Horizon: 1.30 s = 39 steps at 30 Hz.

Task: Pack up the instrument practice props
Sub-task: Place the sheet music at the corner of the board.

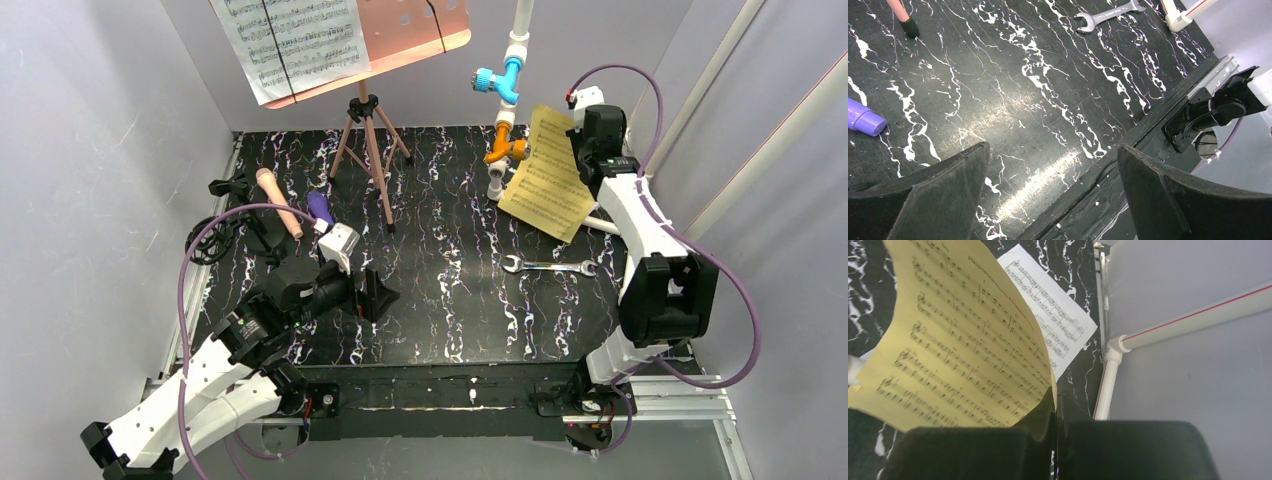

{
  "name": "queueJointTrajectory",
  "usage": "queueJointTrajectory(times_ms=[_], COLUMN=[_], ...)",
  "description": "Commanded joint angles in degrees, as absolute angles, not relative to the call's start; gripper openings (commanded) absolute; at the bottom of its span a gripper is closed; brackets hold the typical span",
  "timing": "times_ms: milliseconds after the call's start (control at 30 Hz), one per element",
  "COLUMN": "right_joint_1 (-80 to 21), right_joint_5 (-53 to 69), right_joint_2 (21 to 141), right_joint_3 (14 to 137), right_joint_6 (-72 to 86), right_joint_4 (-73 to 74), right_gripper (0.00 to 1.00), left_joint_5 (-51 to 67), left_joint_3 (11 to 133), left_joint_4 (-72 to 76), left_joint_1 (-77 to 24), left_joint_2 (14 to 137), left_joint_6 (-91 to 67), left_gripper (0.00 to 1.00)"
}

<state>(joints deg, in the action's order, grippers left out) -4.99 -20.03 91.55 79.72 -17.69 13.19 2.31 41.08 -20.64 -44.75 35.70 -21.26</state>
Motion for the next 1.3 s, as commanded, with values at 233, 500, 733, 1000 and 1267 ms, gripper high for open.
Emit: queueJointTrajectory(times_ms=[233,500,733,1000,1267], right_joint_1=[-5.36,-5.36,-4.85,-1.3,1.67], right_joint_5=[-33.3,-33.72,-3.02,29.59,47.33], right_joint_2=[102.0,104.26,86.76,74.48,68.4], right_joint_3=[82.19,81.34,70.91,60.29,51.39], right_joint_6=[-20.05,-15.01,-12.81,-22.3,-24.78], right_joint_4=[2.48,4.3,15.63,25.01,23.55], right_gripper=[0.02,0.75,0.87,0.95,0.98], left_joint_5=[1.5,1.57,-0.09,-6.18,-12.8], left_joint_3=[41.66,46.21,52.16,67.38,79.42], left_joint_4=[-22.09,-24.93,-27.5,-34.88,-34.68], left_joint_1=[-44.65,-44.65,-44.65,-44.6,-40.78], left_joint_2=[33.59,32.56,35.25,44.1,51.35], left_joint_6=[-22.08,-20.58,-16.04,-6.68,-0.35], left_gripper=[0.98,0.98,0.98,0.98,0.98])
